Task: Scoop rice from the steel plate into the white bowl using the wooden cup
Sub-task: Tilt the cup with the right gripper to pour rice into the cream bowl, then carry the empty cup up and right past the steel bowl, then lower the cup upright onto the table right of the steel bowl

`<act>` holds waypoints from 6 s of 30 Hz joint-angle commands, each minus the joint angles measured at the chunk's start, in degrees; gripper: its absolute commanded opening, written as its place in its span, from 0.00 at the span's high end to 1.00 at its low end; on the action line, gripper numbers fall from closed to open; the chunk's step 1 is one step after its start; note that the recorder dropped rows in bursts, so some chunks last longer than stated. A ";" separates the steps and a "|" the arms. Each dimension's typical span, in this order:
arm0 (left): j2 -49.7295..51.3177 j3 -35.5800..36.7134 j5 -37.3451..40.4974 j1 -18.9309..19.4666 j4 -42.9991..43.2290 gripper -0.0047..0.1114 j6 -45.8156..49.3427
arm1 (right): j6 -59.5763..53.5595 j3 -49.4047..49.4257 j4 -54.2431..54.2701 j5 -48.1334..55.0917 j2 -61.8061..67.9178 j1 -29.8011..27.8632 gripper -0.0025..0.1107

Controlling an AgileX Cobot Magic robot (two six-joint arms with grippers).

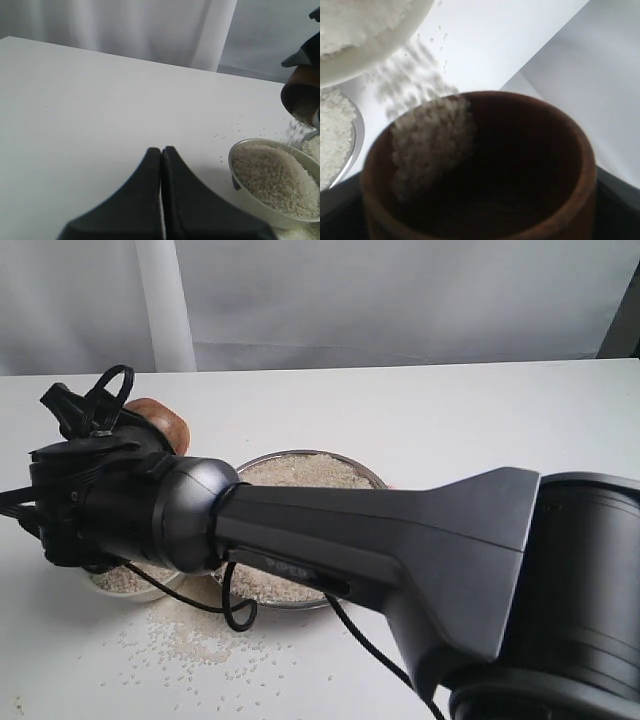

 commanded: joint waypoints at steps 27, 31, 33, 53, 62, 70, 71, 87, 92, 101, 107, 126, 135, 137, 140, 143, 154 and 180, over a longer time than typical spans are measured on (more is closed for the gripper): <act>-0.13 -0.20 -0.40 0.00 0.16 0.96 -0.07 | 0.29 -0.47 -9.05 2.11 -0.61 3.09 0.98; -0.13 -0.20 -0.40 0.00 0.16 0.96 -0.07 | 0.40 -0.47 -9.05 2.11 -0.61 3.09 0.98; -0.13 -0.20 -0.40 0.00 0.16 0.96 -0.07 | 0.71 -0.47 -7.74 2.11 -0.61 3.09 0.98; -0.13 -0.20 -0.40 0.00 0.16 0.96 -0.07 | 37.98 2.97 33.48 -12.95 -17.80 -10.99 0.98; -0.13 -0.20 -0.40 0.00 0.16 0.96 -0.07 | 43.95 34.56 37.02 -43.09 -37.98 -23.25 0.98; -0.13 -0.20 -0.40 0.00 0.16 0.96 -0.07 | 44.71 55.07 40.04 -54.17 -51.40 -35.74 0.98; -0.13 -0.20 -0.40 0.00 0.16 0.96 -0.07 | 45.56 57.71 40.04 -56.13 -52.91 -37.65 0.98; -0.13 -0.20 -0.40 0.00 0.16 0.96 -0.07 | 54.43 87.28 48.60 -87.37 -53.54 -51.11 0.98; -0.13 -0.20 -0.40 0.00 0.16 0.96 -0.07 | 53.09 89.76 50.38 -91.23 -49.22 -51.11 0.98; -0.13 -0.20 -0.40 0.00 0.16 0.96 -0.07 | 49.47 89.76 51.32 -108.32 -38.28 -51.11 0.98; -0.13 -0.20 -0.40 0.00 0.16 0.96 -0.07 | 46.10 89.49 58.96 -112.78 -31.76 -51.00 0.98; -0.13 -0.20 -0.40 0.00 0.16 0.96 -0.07 | 45.03 89.49 59.54 -112.87 -21.48 -51.00 0.98; -0.13 -0.20 -0.40 0.00 0.16 0.96 -0.07 | 45.66 89.49 58.03 -107.49 -21.48 -51.00 0.98; -0.13 -0.20 -0.40 0.00 0.16 0.96 -0.07 | 46.20 89.49 58.03 -104.93 -21.48 -51.00 0.98; -0.13 -0.20 -0.40 0.00 0.16 0.96 -0.07 | 46.52 89.49 58.03 -102.26 -21.48 -51.00 0.98; -0.13 -0.20 -0.40 0.00 0.16 0.96 -0.07 | 46.66 89.49 57.56 -102.15 -21.48 -51.00 0.98; -0.13 -0.20 -0.40 0.00 0.16 0.96 -0.07 | 46.66 89.49 57.57 -101.95 -21.48 -51.00 0.96; -0.13 -0.20 -0.40 0.00 0.16 0.96 -0.07 | 46.54 89.49 57.83 -103.90 -25.21 -49.44 0.21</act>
